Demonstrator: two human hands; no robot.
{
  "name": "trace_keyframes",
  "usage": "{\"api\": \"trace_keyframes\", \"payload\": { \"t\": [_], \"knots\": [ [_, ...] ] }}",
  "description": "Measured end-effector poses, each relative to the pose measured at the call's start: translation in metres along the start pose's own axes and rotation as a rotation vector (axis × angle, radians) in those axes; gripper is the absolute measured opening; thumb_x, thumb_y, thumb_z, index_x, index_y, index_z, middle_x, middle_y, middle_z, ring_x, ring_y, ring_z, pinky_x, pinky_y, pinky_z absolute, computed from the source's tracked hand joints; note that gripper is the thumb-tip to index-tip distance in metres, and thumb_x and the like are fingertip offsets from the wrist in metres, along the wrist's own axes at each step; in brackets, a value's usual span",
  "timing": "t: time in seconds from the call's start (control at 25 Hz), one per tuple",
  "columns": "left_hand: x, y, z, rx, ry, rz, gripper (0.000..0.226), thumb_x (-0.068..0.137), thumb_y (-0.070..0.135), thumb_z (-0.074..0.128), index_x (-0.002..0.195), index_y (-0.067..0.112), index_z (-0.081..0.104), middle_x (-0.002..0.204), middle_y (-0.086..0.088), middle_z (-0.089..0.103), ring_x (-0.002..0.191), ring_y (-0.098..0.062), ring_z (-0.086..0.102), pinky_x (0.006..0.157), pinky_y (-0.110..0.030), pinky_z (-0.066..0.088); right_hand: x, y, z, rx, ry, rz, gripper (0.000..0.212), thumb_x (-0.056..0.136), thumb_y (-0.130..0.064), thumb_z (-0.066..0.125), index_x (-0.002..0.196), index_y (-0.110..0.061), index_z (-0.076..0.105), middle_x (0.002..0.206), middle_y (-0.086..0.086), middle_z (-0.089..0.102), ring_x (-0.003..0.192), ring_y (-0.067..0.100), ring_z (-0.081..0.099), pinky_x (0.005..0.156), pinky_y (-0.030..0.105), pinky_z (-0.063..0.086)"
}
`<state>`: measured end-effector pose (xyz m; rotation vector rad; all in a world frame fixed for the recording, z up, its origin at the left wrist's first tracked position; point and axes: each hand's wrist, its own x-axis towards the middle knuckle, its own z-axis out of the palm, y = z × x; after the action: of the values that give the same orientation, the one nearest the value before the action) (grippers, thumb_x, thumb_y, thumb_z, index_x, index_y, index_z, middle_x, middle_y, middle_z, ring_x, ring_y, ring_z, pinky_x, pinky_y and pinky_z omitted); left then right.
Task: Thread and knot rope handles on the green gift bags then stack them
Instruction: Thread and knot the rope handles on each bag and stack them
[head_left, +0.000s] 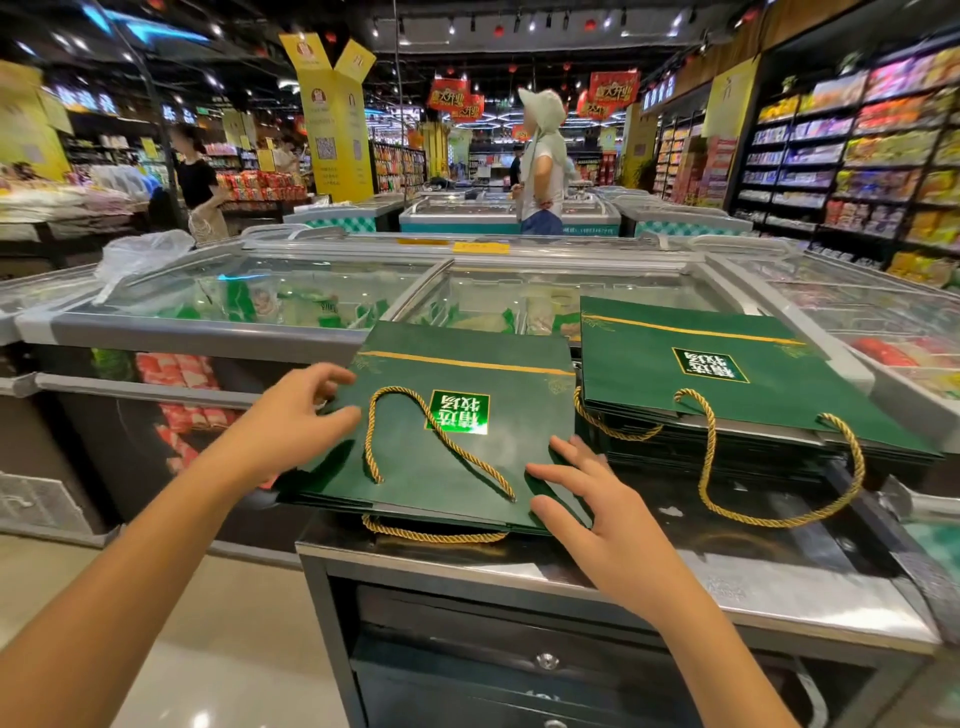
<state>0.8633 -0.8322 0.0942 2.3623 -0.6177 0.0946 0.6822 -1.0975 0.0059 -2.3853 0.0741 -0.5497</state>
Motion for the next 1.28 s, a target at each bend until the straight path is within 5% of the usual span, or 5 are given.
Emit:
{"api": "trace_keyframes", "payload": {
  "t": [0.24, 0.44, 0.72, 0.92, 1.28],
  "knots": [
    [-0.047, -0.031, 0.017, -0.539, 0.173, -0.278, 0.036, 0.092, 0.016, 0.071, 0.126, 0.011, 0.061, 0.107, -0.008, 0.069, 0.098, -0.023, 0.068, 0.09, -0.044, 0.056, -0.002, -0.005, 0.004, 0.015, 0.065, -0.015, 0.032, 0.102, -0.029, 0.057, 0.132, -0.035, 0.064, 0.152, -0.016, 0.043, 0.15, -0.003, 0.023, 0.112, 0.002, 0.002],
    [-0.067, -0.019, 0.018, -1.011, 0.128, -0.39, 0.013, 0.098, 0.008, 0.058, 0.109, 0.009, 0.066, 0.089, -0.006, 0.077, 0.082, -0.02, 0.07, 0.065, -0.027, 0.062, 0.003, -0.027, -0.003, -0.113, 0.133, -0.062, 0.033, 0.102, -0.02, 0.055, 0.134, -0.023, 0.065, 0.136, -0.009, 0.064, 0.132, 0.009, 0.055, 0.117, 0.035, 0.039],
    [-0.079, -0.002, 0.022, -1.178, 0.158, -0.328, 0.017, 0.099, 0.004, 0.055, 0.115, 0.001, 0.059, 0.096, -0.014, 0.075, 0.077, -0.02, 0.073, 0.059, -0.024, 0.059, 0.03, -0.091, 0.013, -0.482, -0.173, -0.22, 0.089, 0.086, -0.081, 0.048, 0.158, -0.033, 0.027, 0.158, -0.014, 0.038, 0.141, 0.013, 0.042, 0.11, 0.043, 0.044],
    [-0.082, 0.01, 0.019, -1.275, 0.166, -0.167, 0.024, 0.103, 0.016, 0.049, 0.119, 0.001, 0.057, 0.109, -0.02, 0.072, 0.089, -0.026, 0.074, 0.07, -0.035, 0.063, 0.039, -0.097, 0.037, -0.606, 0.039, -0.353, 0.066, 0.101, -0.033, 0.055, 0.159, -0.031, 0.023, 0.148, -0.006, 0.051, 0.127, 0.026, 0.054, 0.093, 0.045, 0.045],
    [-0.074, 0.02, 0.041, -1.248, -0.029, -0.189, 0.042, 0.097, 0.032, 0.051, 0.125, 0.002, 0.056, 0.109, -0.024, 0.072, 0.098, -0.038, 0.072, 0.079, -0.037, 0.063, 0.037, -0.135, -0.016, 0.234, 0.469, -0.383, 0.021, 0.106, -0.018, 0.045, 0.113, -0.025, 0.064, 0.072, -0.017, 0.059, 0.057, 0.008, 0.048, 0.052, 0.027, 0.039]
  ]
}}
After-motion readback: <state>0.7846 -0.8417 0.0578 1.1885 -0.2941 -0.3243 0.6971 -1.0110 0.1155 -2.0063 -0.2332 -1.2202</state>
